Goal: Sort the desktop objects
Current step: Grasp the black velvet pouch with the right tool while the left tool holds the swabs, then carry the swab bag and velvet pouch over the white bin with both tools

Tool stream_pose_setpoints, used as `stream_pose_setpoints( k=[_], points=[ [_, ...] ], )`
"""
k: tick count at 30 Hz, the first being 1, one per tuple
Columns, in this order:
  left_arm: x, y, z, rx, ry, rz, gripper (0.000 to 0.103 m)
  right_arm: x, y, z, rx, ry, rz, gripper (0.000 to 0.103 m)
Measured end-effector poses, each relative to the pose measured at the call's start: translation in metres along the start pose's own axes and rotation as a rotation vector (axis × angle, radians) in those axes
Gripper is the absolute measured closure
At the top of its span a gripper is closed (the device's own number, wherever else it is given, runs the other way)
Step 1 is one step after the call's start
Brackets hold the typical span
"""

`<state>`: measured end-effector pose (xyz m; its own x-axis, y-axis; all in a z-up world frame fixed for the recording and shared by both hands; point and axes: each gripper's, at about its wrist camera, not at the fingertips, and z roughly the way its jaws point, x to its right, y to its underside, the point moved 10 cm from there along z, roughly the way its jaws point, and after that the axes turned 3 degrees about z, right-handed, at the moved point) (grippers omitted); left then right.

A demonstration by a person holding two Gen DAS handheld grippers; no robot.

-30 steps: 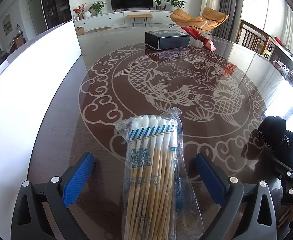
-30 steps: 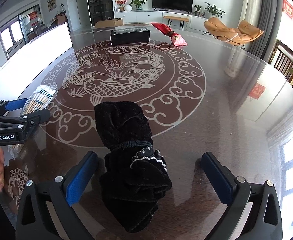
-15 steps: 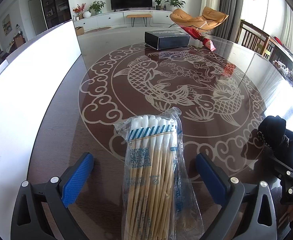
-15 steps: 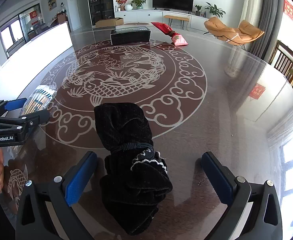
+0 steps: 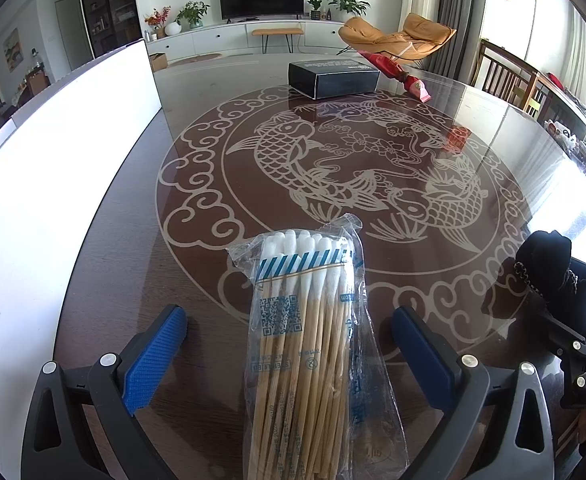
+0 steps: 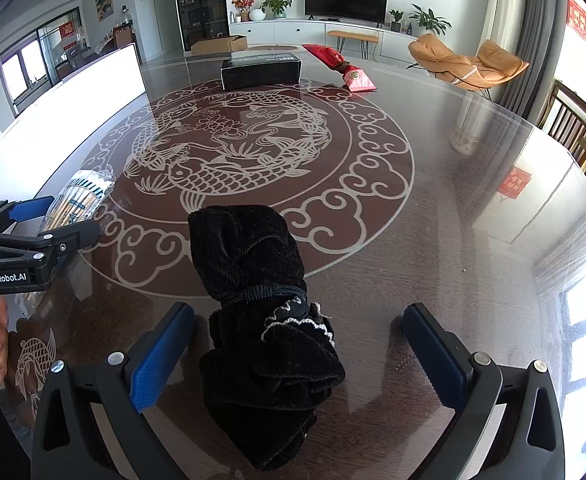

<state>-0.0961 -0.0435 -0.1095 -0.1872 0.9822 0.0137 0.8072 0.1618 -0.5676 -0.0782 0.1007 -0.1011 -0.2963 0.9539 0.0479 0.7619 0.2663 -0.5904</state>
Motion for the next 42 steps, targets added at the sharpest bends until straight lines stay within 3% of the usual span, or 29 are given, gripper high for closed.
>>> stream_pose_setpoints(
  k=[11, 14, 19, 22, 23, 24, 25, 27, 32, 36, 42],
  points=[
    [0.001, 0.0, 0.002, -0.015, 0.006, 0.013, 0.0, 0.0, -0.001, 0.001, -0.013, -0.006, -0.007, 0.0],
    [0.006, 0.003, 0.003, -0.1, 0.058, 0.082, 0.0, -0.001, -0.005, 0.007, -0.165, -0.057, -0.051, 0.0],
    [0.013, 0.006, 0.001, -0.191, 0.1, 0.164, 0.004, -0.001, -0.019, 0.009, -0.376, -0.164, 0.008, 0.002],
    [0.02, 0.003, -0.006, -0.182, 0.127, 0.216, 0.035, -0.014, -0.019, 0.008, -0.434, -0.158, -0.088, 0.017],
    [0.022, 0.002, -0.007, -0.178, 0.129, 0.23, 0.047, -0.019, -0.018, 0.007, -0.443, -0.157, -0.117, 0.032],
    [0.024, 0.001, -0.009, -0.172, 0.134, 0.237, 0.06, -0.024, -0.014, 0.007, -0.455, -0.153, -0.148, 0.063],
    [0.025, 0.001, -0.01, -0.169, 0.141, 0.241, 0.066, -0.026, -0.013, 0.007, -0.464, -0.139, -0.169, 0.065],
    [0.025, -0.002, -0.014, -0.155, 0.15, 0.229, 0.072, -0.031, -0.013, 0.002, -0.453, -0.126, -0.194, 0.065],
    [0.018, -0.009, -0.039, -0.095, 0.206, 0.148, 0.073, -0.035, -0.029, -0.031, -0.359, -0.157, -0.169, 0.065],
    [0.011, -0.015, -0.06, -0.057, 0.232, 0.106, 0.073, -0.034, -0.032, -0.034, -0.368, -0.143, -0.164, 0.065],
    [-0.033, -0.04, -0.125, 0.063, 0.282, -0.014, 0.073, -0.068, -0.072, -0.058, -0.277, -0.196, -0.183, 0.065]
  ],
)
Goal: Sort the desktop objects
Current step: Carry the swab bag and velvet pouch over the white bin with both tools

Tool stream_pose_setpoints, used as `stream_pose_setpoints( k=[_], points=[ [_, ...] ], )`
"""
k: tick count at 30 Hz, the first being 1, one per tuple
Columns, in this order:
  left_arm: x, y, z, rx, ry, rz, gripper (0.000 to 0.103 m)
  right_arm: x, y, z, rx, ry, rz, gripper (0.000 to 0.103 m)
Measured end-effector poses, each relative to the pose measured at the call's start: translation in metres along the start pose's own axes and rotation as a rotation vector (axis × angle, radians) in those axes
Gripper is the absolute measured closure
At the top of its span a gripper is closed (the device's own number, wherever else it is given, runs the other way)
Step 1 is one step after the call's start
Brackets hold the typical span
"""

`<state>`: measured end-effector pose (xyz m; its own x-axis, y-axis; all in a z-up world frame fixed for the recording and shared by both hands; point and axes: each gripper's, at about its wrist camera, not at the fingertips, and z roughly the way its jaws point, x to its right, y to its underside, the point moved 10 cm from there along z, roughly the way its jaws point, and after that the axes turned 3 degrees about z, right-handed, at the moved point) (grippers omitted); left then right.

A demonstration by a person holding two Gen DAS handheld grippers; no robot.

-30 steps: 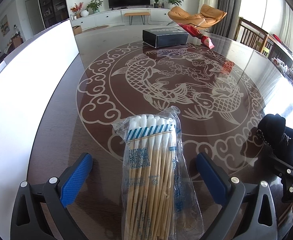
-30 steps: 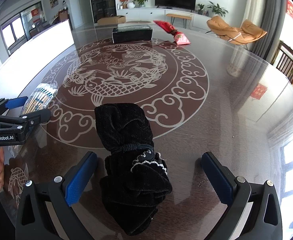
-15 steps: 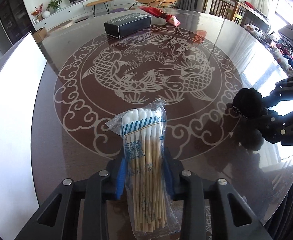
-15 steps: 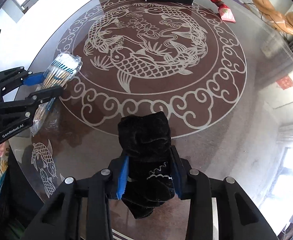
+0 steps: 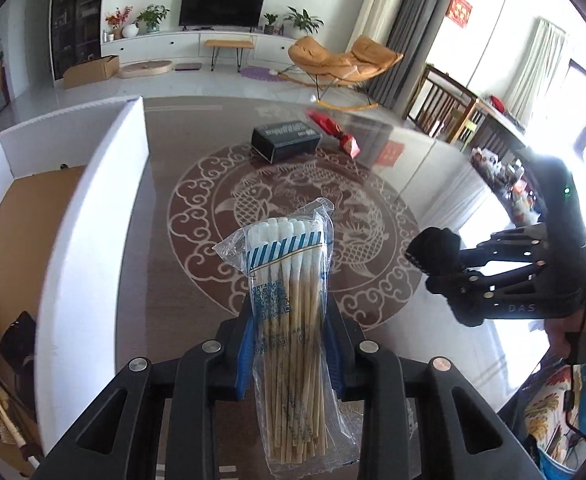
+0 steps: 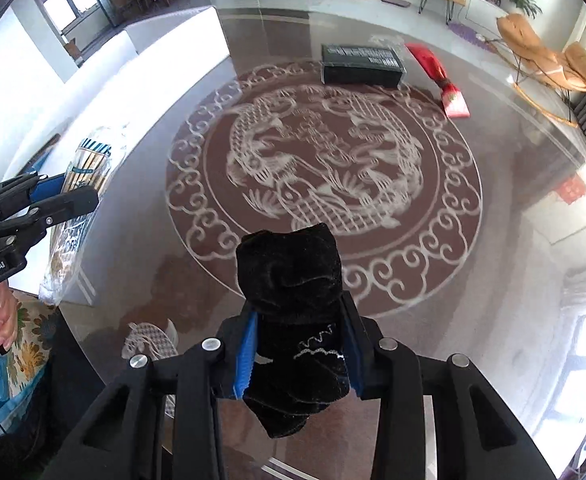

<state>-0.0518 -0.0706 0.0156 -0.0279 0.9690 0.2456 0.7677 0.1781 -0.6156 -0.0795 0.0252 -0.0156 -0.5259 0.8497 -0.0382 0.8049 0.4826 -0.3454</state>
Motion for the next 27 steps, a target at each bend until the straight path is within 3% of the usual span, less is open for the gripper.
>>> stream_pose_setpoints(
  k=[4, 7, 9, 13, 18, 23, 27],
  points=[
    [-0.054, -0.027, -0.063, 0.097, -0.061, -0.048, 0.073, -0.064, -0.054, -0.027, 0.117, -0.056, -0.073, 0.065],
    [-0.113, -0.034, -0.101, 0.128, -0.166, -0.09, 0.073, -0.134, -0.103, -0.044, 0.211, -0.115, -0.143, 0.065],
    [-0.153, -0.028, -0.114, 0.126, -0.232, -0.133, 0.073, -0.182, -0.133, -0.056, 0.268, -0.169, -0.182, 0.065],
    [-0.21, 0.003, -0.117, 0.087, -0.286, -0.24, 0.073, -0.273, -0.185, -0.052, 0.332, -0.258, -0.266, 0.065],
    [-0.241, 0.044, -0.095, 0.025, -0.295, -0.316, 0.073, -0.344, -0.214, 0.006, 0.281, -0.263, -0.344, 0.065],
    [-0.25, 0.061, -0.075, -0.019, -0.3, -0.324, 0.073, -0.356, -0.211, 0.084, 0.178, -0.2, -0.378, 0.065],
    [-0.255, 0.069, -0.066, -0.038, -0.322, -0.335, 0.07, -0.349, -0.199, 0.121, 0.135, -0.202, -0.369, 0.057]
  ],
)
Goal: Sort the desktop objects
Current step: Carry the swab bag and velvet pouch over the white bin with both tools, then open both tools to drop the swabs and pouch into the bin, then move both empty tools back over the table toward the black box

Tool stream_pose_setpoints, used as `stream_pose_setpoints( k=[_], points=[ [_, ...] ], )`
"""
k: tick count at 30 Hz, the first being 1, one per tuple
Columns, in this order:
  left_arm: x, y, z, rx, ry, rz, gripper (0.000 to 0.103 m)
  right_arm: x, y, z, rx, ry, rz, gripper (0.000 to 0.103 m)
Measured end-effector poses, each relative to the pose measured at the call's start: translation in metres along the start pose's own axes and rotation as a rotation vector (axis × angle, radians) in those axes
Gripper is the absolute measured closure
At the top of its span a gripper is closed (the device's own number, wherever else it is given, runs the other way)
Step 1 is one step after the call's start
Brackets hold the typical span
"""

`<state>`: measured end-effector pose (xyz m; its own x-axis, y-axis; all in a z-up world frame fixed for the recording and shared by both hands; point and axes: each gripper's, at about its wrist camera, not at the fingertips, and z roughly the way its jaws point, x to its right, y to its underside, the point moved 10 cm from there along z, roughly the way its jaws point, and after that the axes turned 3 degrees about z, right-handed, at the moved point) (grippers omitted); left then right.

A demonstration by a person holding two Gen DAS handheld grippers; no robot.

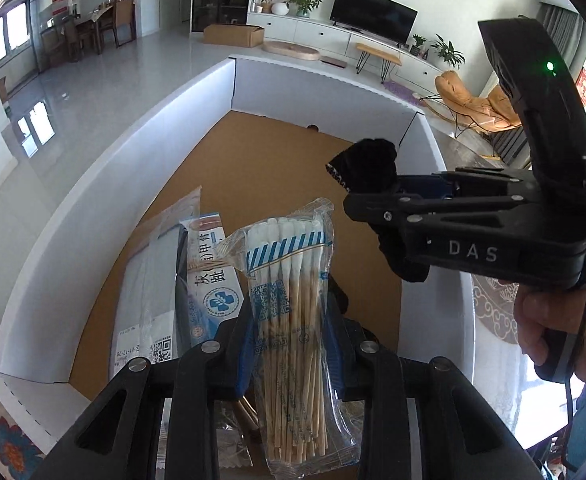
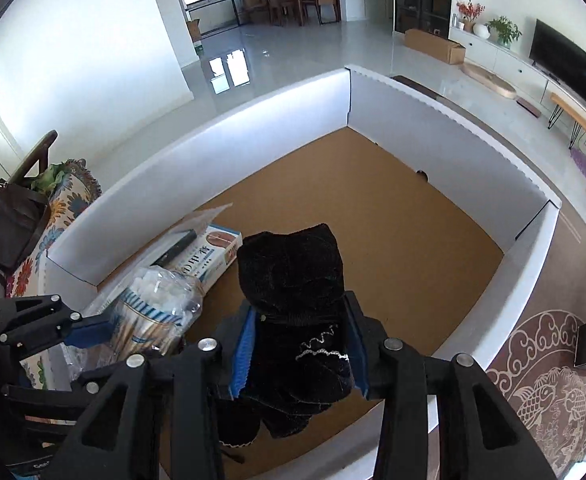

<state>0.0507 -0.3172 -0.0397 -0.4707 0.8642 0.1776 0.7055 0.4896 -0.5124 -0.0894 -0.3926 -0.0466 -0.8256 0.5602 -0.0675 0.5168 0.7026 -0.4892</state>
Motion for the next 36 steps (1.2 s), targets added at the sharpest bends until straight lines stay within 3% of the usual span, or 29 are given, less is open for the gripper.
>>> stream_pose_setpoints(
  k=[2, 3, 6, 13, 16, 17, 20, 22, 24, 26, 31, 36],
  points=[
    [-0.009, 0.009, 0.004, -0.018, -0.024, -0.025, 0.065, 0.004, 0.005, 0.008, 0.0, 0.007, 0.01, 0.054],
    [-0.012, 0.011, 0.007, -0.035, -0.032, -0.037, 0.053, 0.007, 0.005, 0.007, 0.003, 0.007, 0.021, 0.047],
    [-0.013, 0.011, 0.005, -0.026, -0.037, -0.059, 0.032, 0.011, 0.005, 0.002, 0.015, 0.0, 0.051, 0.04],
    [0.004, 0.009, -0.007, 0.004, -0.085, -0.025, 0.029, 0.016, 0.009, -0.051, 0.1, -0.012, 0.056, 0.039],
    [0.032, 0.004, -0.023, 0.073, -0.072, 0.03, 0.029, 0.041, 0.03, -0.088, 0.208, 0.039, 0.067, 0.017],
    [0.048, 0.004, -0.029, 0.094, -0.056, 0.057, 0.029, 0.055, 0.044, -0.101, 0.244, 0.078, 0.068, 0.009],
    [0.105, 0.005, -0.045, 0.146, 0.018, 0.154, 0.029, 0.105, 0.107, -0.128, 0.3, 0.209, 0.072, 0.007],
    [0.15, 0.014, -0.051, 0.164, 0.089, 0.222, 0.025, 0.146, 0.161, -0.135, 0.273, 0.308, 0.1, 0.007],
    [0.197, 0.03, -0.045, 0.149, 0.172, 0.282, 0.006, 0.187, 0.218, -0.142, 0.23, 0.407, 0.141, 0.007],
    [0.241, 0.051, -0.029, 0.11, 0.237, 0.345, 0.004, 0.224, 0.272, -0.15, 0.178, 0.482, 0.204, 0.007],
    [0.315, 0.1, 0.04, -0.026, 0.239, 0.477, 0.004, 0.294, 0.368, -0.184, 0.129, 0.556, 0.414, 0.007],
    [0.357, 0.13, 0.084, -0.079, 0.226, 0.514, 0.004, 0.323, 0.395, -0.206, 0.143, 0.572, 0.544, 0.007]
  ],
)
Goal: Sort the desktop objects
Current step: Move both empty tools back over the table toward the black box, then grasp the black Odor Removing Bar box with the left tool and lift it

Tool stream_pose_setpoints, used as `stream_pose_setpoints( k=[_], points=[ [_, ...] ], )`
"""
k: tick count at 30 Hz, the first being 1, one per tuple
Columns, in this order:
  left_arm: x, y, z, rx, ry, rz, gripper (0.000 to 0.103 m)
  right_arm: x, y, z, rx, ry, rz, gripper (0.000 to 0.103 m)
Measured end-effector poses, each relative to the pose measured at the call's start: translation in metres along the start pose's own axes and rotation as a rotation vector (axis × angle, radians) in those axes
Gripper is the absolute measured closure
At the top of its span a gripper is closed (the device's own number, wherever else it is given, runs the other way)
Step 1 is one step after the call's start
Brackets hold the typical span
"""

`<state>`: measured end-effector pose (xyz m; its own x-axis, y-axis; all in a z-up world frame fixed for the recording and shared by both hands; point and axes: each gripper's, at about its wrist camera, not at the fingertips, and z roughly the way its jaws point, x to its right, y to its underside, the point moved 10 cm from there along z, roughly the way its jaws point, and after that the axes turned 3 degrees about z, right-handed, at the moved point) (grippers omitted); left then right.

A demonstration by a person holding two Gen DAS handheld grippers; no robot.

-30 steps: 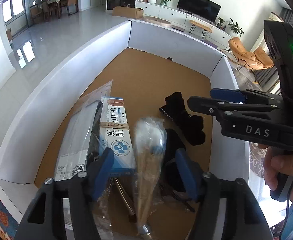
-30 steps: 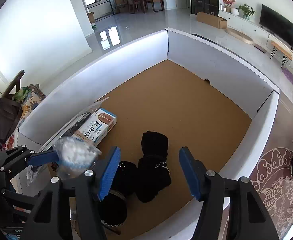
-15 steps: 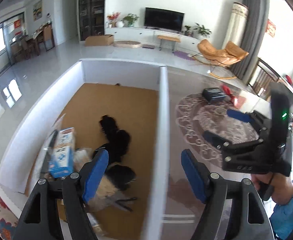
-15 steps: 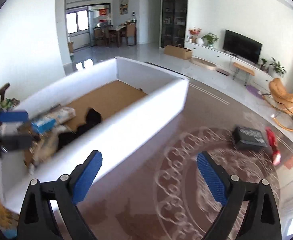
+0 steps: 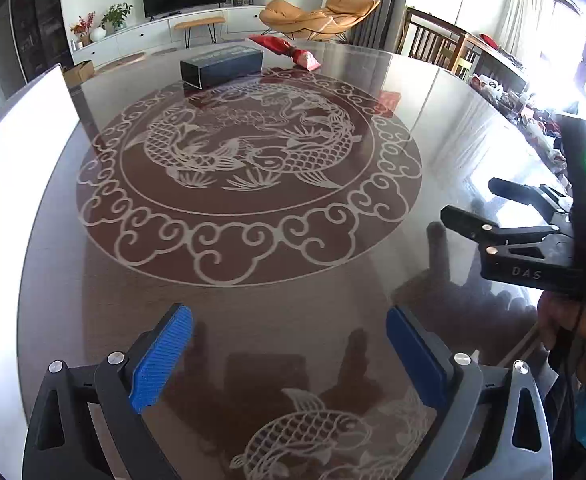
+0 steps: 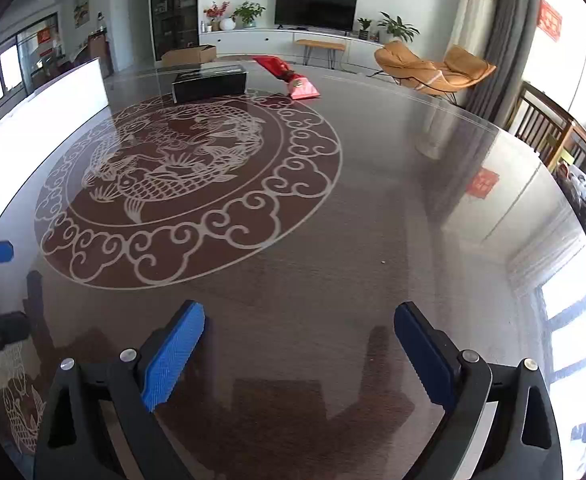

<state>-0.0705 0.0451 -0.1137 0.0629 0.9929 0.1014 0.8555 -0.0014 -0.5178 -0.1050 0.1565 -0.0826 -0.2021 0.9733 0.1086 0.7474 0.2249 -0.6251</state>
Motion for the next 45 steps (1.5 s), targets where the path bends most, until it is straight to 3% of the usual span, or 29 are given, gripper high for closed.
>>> stream_pose_setpoints(
  k=[3, 6, 15, 28, 45],
  points=[
    [0.006, -0.005, 0.012, 0.011, -0.029, 0.01, 0.004, 0.009, 0.001, 0.006, -0.027, 0.0, 0.045, 0.0],
    [0.007, -0.011, 0.021, 0.026, -0.079, 0.051, 0.0, 0.009, 0.003, 0.005, -0.043, -0.013, 0.078, 0.0],
    [-0.024, -0.06, 0.047, 0.041, -0.092, 0.01, 0.0, 0.007, 0.006, 0.003, -0.043, -0.002, 0.083, 0.0],
    [-0.071, -0.153, 0.102, 0.017, 0.076, 0.278, 0.0, 0.008, 0.006, 0.003, -0.045, -0.002, 0.082, 0.0],
    [-0.124, -0.262, 0.161, 0.038, 0.125, 0.354, 0.0, 0.008, 0.006, 0.004, -0.046, 0.0, 0.083, 0.0]
  ],
)
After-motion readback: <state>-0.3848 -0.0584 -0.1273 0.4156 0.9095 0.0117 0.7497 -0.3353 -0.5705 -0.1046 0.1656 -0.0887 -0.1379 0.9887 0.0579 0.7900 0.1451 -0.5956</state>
